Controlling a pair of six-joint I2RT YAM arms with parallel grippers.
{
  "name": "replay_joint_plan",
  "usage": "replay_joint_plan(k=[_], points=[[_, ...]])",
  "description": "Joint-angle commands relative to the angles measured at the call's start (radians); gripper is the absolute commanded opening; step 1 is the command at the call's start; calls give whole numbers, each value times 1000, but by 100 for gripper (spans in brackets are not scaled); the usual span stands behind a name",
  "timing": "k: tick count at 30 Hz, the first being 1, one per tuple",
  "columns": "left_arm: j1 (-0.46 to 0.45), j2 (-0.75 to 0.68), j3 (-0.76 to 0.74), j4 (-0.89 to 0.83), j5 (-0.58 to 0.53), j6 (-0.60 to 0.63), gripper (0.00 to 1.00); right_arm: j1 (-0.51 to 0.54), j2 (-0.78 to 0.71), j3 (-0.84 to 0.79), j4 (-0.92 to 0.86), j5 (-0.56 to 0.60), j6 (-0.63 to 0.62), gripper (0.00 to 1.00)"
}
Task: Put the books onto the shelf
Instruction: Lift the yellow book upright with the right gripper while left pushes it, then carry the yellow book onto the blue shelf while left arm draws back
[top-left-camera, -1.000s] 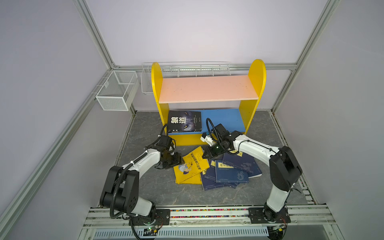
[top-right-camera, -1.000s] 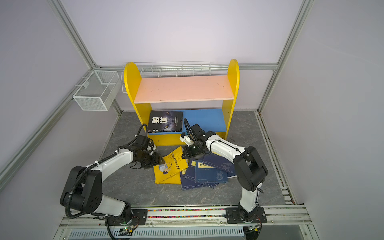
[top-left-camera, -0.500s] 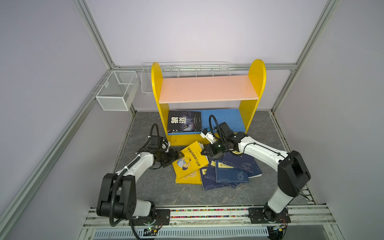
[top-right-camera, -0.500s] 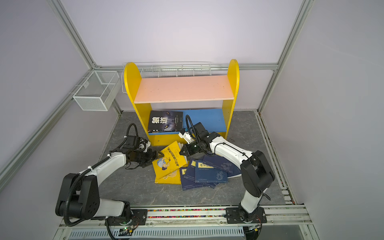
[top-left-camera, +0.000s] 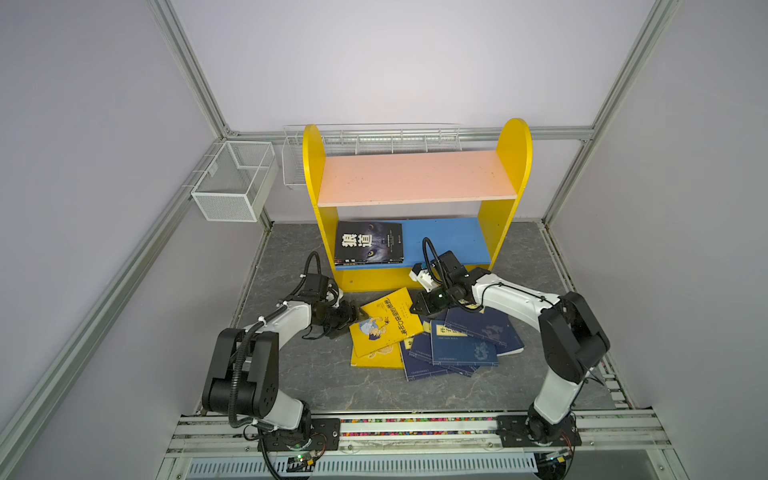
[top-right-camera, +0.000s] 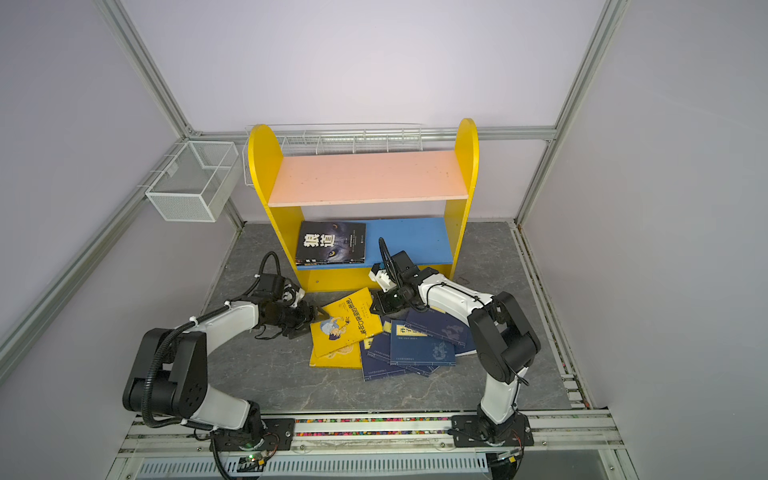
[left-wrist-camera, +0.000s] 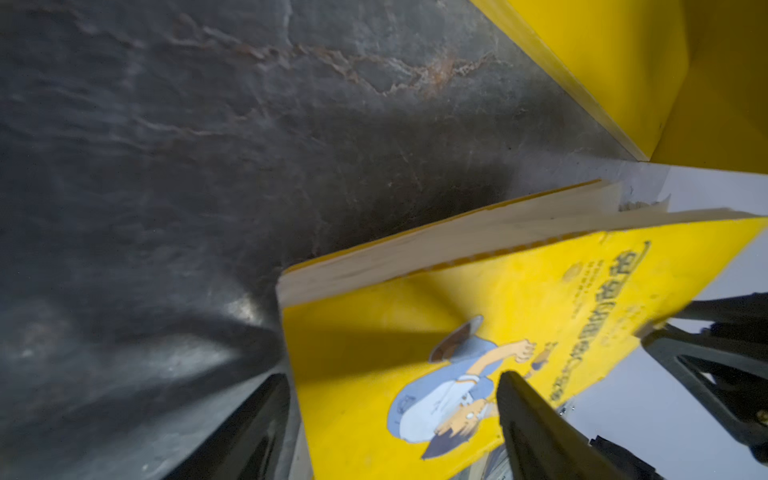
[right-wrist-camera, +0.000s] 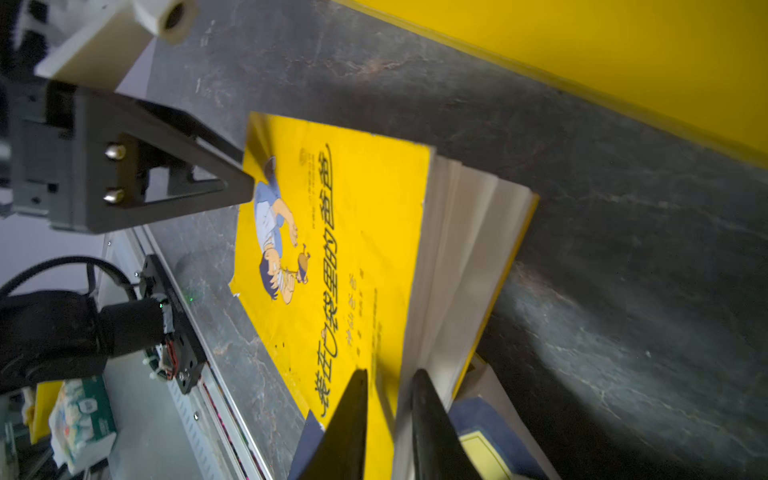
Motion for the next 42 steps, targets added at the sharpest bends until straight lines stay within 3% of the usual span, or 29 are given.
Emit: replay_joint_plan(k=[1, 6, 14, 19, 27, 37, 42], points=[[-14, 14, 31, -37, -39, 26, 70, 1, 21, 26, -6, 43, -18, 40], [-52, 50, 53, -89, -97, 51, 66, -2, 53, 40, -46, 91, -17, 61], [-108, 65, 73, -120, -130, 68, 64, 4, 135, 53, -73, 26, -41, 67], [-110, 73, 80, -122, -127, 70, 60, 40, 165, 83, -78, -20, -95, 63], [-113, 77, 87, -128, -126, 70, 54, 43, 72, 82, -16, -127, -115, 52], [-112, 61, 88, -113, -111, 64, 54, 43, 0, 63, 122, -243, -22, 36], [-112, 44, 89, -97, -94, 63, 55, 50, 9, 54, 143, -221, -10, 25]])
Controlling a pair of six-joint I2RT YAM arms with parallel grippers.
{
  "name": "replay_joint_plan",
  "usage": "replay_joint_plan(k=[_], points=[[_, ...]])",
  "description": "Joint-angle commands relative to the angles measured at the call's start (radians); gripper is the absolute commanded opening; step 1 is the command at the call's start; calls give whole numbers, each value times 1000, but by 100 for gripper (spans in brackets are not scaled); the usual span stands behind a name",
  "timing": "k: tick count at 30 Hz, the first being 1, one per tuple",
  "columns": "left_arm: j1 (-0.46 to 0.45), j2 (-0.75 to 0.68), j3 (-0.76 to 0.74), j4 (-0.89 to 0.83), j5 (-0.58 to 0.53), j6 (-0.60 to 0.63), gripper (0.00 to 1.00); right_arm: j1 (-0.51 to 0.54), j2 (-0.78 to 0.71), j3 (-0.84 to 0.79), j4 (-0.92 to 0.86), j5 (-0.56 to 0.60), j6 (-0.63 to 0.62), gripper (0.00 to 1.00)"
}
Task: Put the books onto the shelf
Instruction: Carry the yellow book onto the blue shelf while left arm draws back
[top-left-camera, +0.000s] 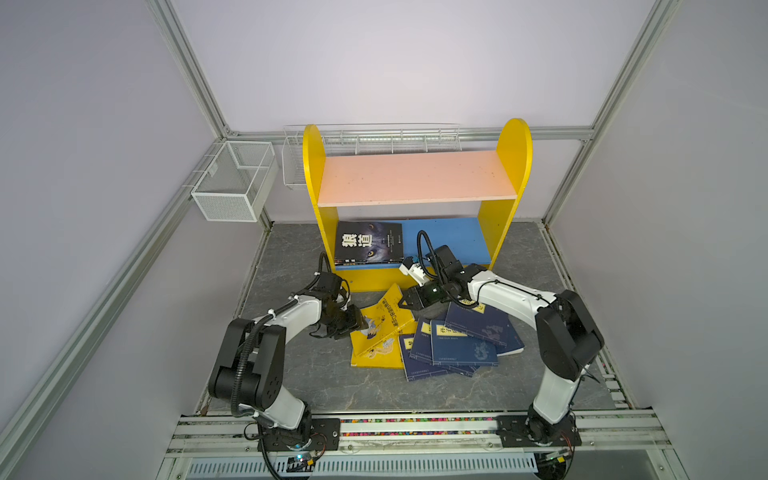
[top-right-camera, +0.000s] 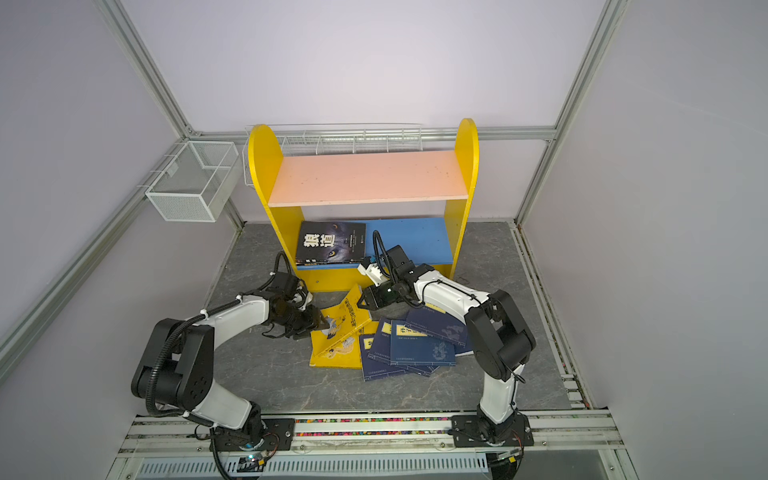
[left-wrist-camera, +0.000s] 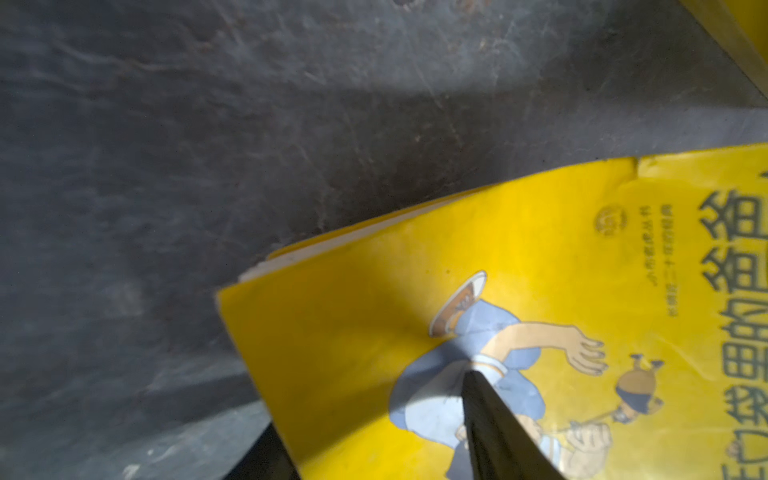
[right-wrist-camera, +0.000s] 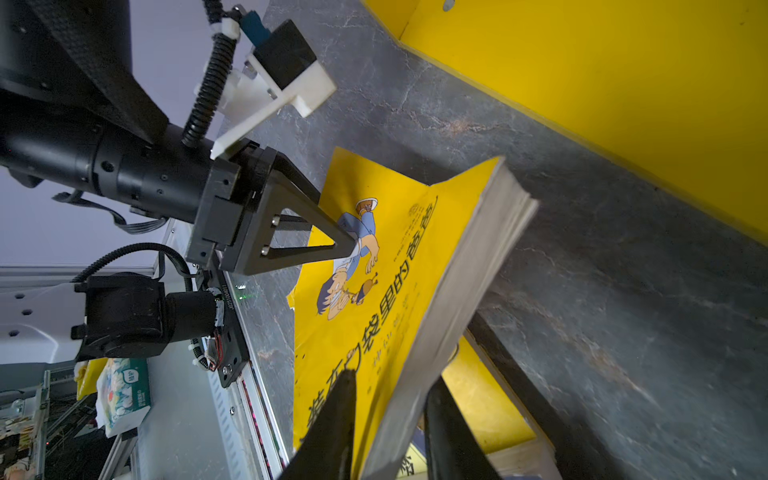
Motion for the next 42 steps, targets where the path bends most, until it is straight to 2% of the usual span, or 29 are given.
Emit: replay_joint_plan(k=[1, 5, 7, 11, 15, 18, 22, 28, 30, 35, 42], points=[[-14, -13, 22, 22, 33, 16, 55, 28, -11, -15, 71, -77, 0, 22], [-14, -22, 25, 33, 44, 13, 56, 28, -27, -31, 77, -46, -7, 8], [-14, -28, 27, 35, 47, 11, 59, 28, -40, -47, 93, -44, -7, 7], [6, -54, 30, 50, 76, -3, 72, 26, -75, -73, 100, -49, -21, 7], [100, -124, -10, 136, 177, -78, 83, 10, -130, -109, 112, -101, -32, 7], [185, -196, -68, 241, 196, -190, 84, -12, -187, -137, 155, -156, -7, 7], [227, -301, -134, 327, 80, -316, 85, -44, -256, -136, 198, -188, 27, 7], [227, -441, -151, 191, -212, -319, 85, -109, -330, -125, 295, -215, 126, 7], [227, -480, -162, 164, -273, -319, 85, -129, -340, -126, 373, -211, 187, 7], [227, -541, -222, 195, -305, -343, 85, -149, -294, -71, 538, -126, 314, 7], [227, -533, -219, 191, -296, -344, 85, -152, -121, 58, 803, -23, 516, 7]])
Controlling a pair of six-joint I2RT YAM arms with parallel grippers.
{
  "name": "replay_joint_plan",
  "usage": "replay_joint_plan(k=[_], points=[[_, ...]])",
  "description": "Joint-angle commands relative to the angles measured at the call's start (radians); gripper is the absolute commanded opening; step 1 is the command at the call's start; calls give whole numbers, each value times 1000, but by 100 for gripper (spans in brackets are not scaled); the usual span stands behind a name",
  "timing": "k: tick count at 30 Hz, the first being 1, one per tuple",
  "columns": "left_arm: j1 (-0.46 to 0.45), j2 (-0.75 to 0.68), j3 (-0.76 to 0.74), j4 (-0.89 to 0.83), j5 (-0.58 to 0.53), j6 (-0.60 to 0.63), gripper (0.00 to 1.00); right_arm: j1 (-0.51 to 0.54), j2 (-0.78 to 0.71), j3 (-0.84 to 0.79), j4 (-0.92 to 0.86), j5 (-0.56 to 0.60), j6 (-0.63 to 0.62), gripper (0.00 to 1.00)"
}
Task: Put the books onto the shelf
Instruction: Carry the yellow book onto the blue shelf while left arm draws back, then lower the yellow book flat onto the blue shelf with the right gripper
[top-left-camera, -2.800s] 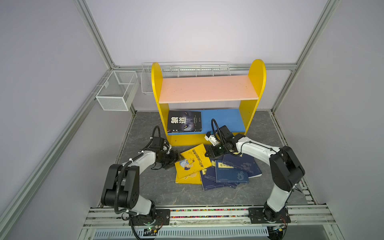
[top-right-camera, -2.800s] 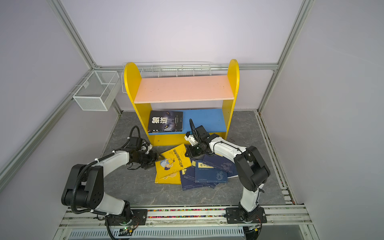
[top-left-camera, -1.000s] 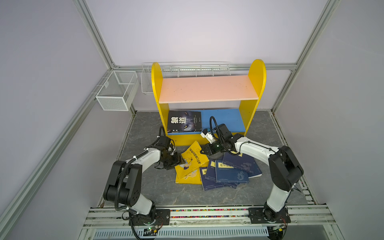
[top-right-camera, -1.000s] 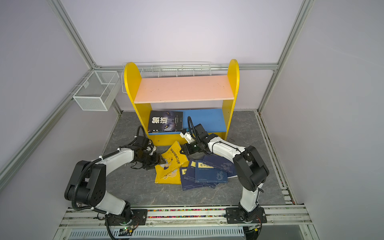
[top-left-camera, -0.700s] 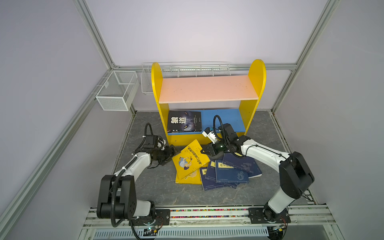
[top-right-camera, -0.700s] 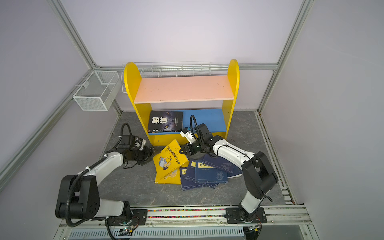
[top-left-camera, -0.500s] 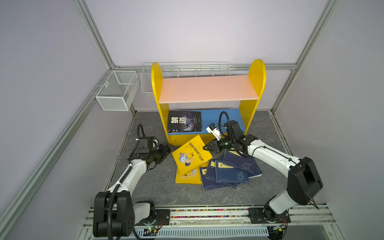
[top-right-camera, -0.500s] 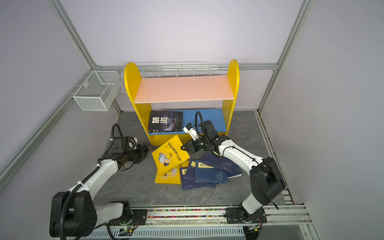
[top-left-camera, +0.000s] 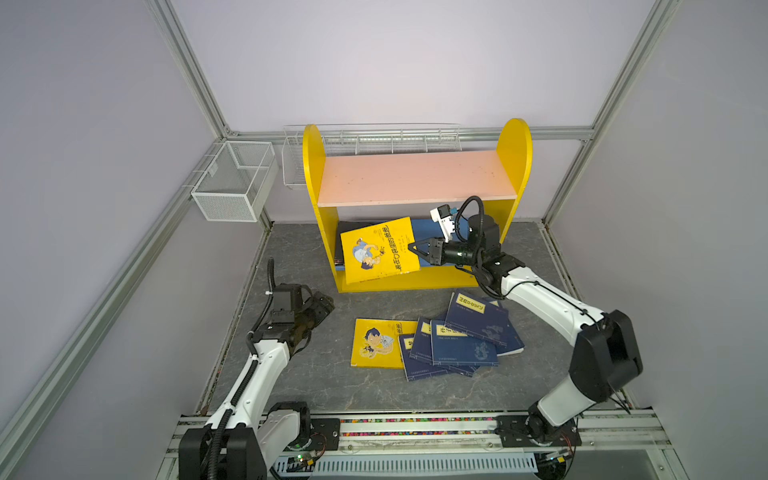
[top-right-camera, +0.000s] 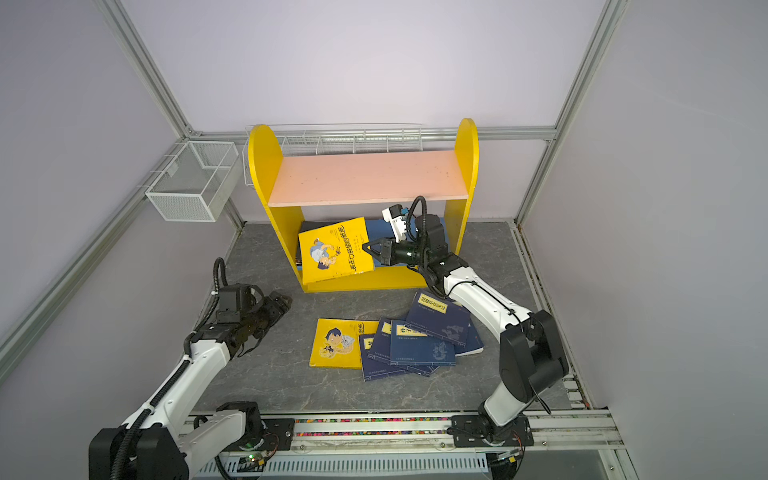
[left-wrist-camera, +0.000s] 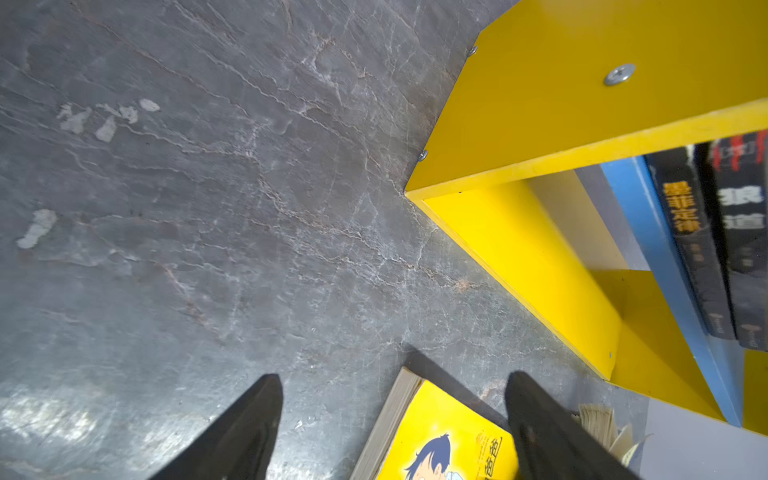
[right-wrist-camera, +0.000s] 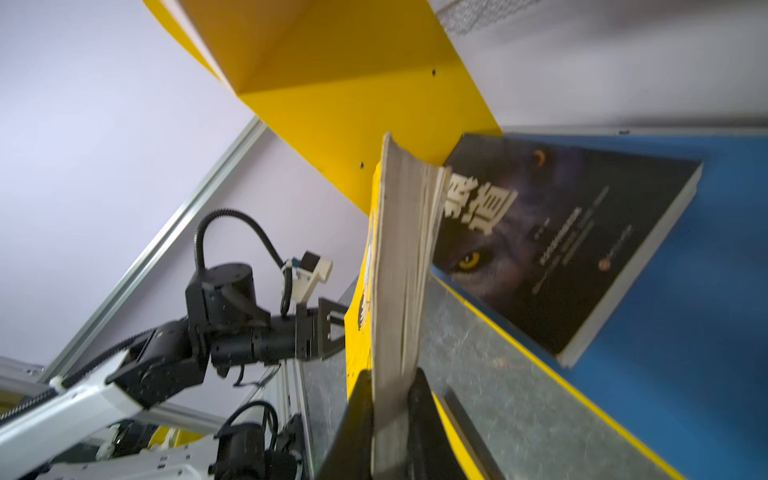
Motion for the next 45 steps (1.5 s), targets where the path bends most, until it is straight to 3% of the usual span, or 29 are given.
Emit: replay_joint_plan(k=[1, 8, 19, 27, 45], points=[[3, 2, 7, -3, -21, -12, 85, -5, 70, 77, 227, 73, 153, 7], [3, -6, 7, -1, -14, -1, 85, -4, 208, 176, 272, 141, 222, 7], [3, 25, 16, -1, 0, 16, 85, 5, 336, 259, 270, 56, 305, 7], [3, 31, 18, 0, 3, 18, 86, -1, 374, 267, 252, -15, 334, 7], [3, 37, 24, -17, 14, 22, 86, -12, 352, 209, 201, -55, 298, 7]])
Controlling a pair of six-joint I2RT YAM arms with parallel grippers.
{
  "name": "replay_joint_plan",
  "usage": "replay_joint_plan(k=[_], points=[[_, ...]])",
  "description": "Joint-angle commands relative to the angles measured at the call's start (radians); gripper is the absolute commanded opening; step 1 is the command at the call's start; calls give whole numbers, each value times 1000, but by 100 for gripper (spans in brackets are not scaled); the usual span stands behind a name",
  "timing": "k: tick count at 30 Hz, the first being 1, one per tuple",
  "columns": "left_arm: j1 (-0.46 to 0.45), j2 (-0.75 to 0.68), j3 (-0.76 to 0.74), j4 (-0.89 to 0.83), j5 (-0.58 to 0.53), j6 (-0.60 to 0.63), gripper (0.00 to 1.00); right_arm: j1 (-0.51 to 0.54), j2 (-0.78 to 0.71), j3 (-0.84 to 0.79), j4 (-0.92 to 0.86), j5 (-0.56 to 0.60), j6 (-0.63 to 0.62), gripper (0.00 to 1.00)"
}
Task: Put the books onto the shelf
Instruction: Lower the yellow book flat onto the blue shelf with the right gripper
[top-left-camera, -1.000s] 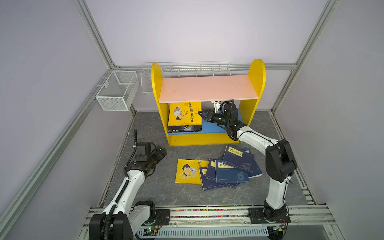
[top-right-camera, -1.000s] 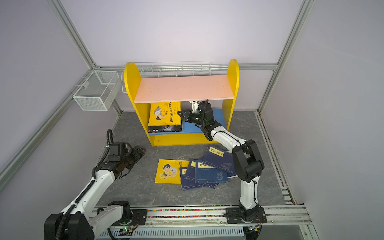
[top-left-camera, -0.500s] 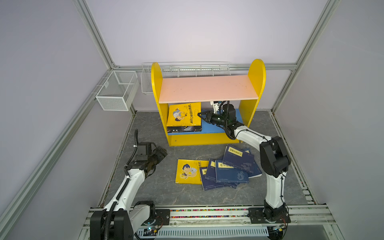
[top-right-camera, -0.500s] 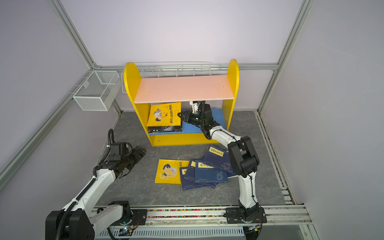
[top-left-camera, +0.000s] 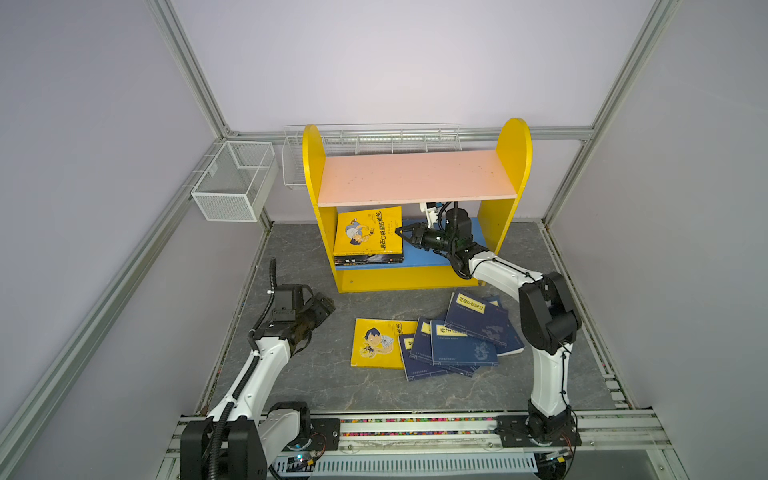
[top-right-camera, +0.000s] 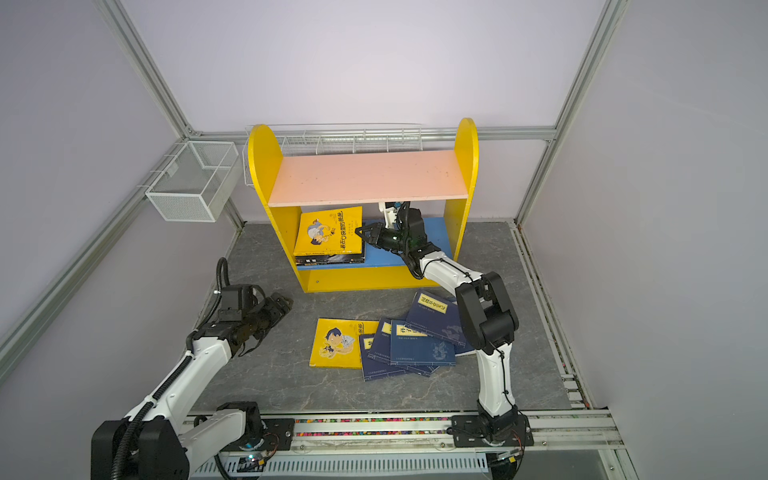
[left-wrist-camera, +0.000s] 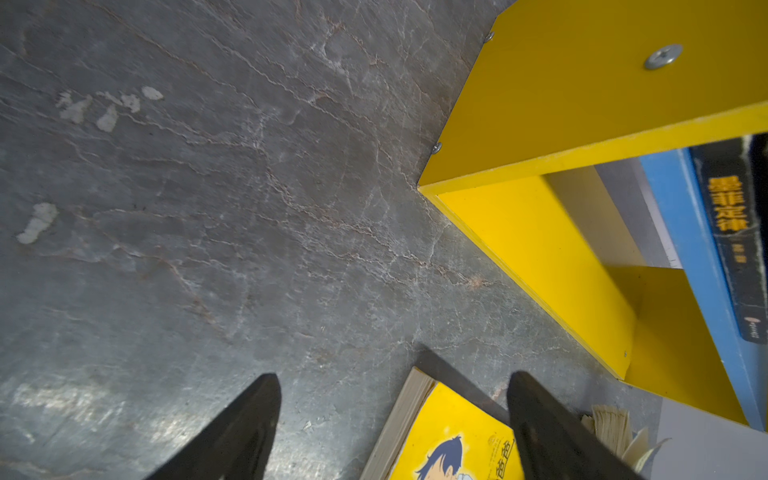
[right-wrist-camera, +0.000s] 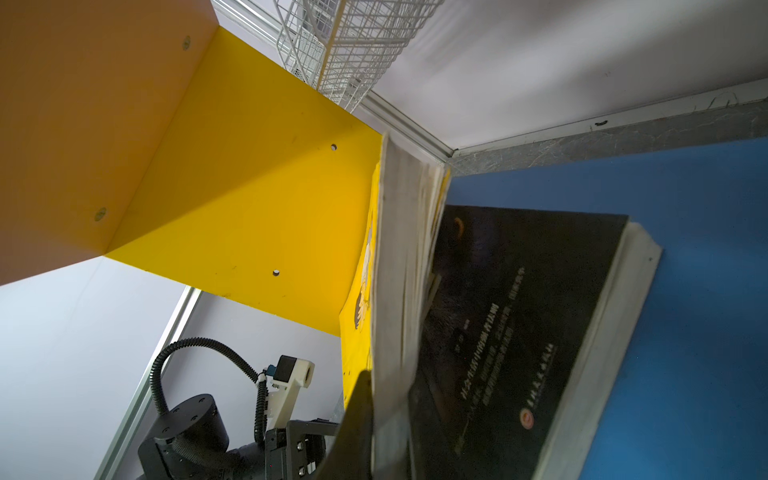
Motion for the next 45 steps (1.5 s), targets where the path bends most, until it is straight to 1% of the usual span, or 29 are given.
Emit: replay_joint_plan(k=[1, 11, 15, 19, 22, 26, 30, 32, 37, 40, 42, 45], points=[[3, 5, 24, -13, 9, 8, 87, 7, -27, -21, 10, -68, -5, 7], [3, 11, 25, -13, 13, 8, 87, 5, -21, -17, 6, -58, -9, 7], [3, 14, 25, -10, 13, 8, 87, 8, -9, -1, -13, -31, -20, 10], [3, 19, 27, -10, 15, 8, 87, 19, 1, 37, -62, 1, -53, 16], [3, 19, 30, -15, 15, 10, 87, 30, 1, 68, -127, 24, -101, 21], [3, 14, 29, -17, 13, 9, 87, 43, -22, 78, -228, 87, -174, 43], [3, 18, 31, -17, 17, 11, 87, 58, -50, 86, -331, 166, -257, 58], [3, 23, 31, -14, 20, 12, 87, 70, -61, 99, -405, 228, -312, 64], [3, 29, 39, -16, 31, 23, 87, 97, -106, 103, -525, 404, -432, 73], [3, 31, 42, -20, 35, 27, 87, 104, -144, 80, -543, 471, -490, 76], [3, 31, 42, -20, 34, 28, 87, 109, -167, 67, -557, 499, -533, 78], [3, 36, 42, -18, 37, 28, 87, 115, -192, 54, -592, 486, -615, 80]])
